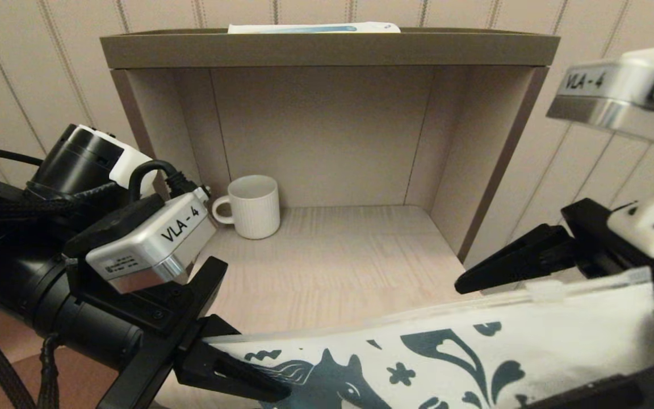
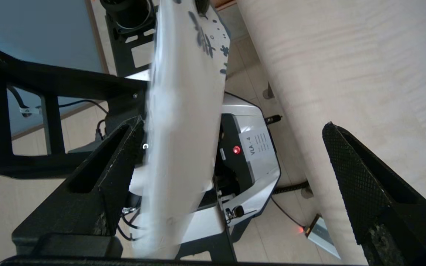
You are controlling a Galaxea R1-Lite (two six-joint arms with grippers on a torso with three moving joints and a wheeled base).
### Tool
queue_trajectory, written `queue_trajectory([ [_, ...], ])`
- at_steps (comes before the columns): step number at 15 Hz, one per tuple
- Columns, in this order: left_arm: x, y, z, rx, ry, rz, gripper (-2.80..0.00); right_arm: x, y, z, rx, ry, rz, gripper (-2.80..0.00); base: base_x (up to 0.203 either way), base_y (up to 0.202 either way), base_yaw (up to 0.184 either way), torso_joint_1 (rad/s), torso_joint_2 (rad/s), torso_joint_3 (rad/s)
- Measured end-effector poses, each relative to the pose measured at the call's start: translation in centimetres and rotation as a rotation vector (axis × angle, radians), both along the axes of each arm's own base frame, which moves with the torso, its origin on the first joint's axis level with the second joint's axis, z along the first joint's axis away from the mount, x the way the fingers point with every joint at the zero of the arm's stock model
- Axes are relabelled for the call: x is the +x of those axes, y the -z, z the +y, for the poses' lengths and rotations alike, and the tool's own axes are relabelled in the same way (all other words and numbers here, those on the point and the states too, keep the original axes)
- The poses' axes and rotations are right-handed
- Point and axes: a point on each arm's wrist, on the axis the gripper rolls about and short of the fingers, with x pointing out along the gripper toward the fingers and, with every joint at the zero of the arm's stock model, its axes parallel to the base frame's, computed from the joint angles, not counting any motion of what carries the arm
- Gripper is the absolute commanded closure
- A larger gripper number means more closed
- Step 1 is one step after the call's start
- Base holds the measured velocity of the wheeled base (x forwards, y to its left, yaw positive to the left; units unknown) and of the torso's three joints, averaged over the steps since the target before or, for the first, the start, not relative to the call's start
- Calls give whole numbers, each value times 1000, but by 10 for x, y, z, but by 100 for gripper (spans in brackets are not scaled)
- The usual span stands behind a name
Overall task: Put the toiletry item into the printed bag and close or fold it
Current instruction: Hand it to the other hand
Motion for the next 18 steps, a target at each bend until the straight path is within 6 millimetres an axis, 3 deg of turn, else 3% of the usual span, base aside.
queue_trajectory([
  [11, 2, 2, -1, 5, -1, 6, 0, -13, -5, -14, 26, 1, -25, -280, 0, 0, 0, 0, 0, 0],
  [12, 2, 2, -1, 5, -2, 6, 0, -14, -5, -14, 27, 0, -25, -199, 0, 0, 0, 0, 0, 0],
  [13, 1, 2, -1, 4, 0, 6, 0, -14, -4, -14, 28, 1, -26, 0, 0, 0, 0, 0, 0, 0],
  [18, 2, 2, -1, 4, -1, 6, 0, -14, -5, -12, 38, -4, -23, 0, 0, 0, 0, 0, 0, 0],
])
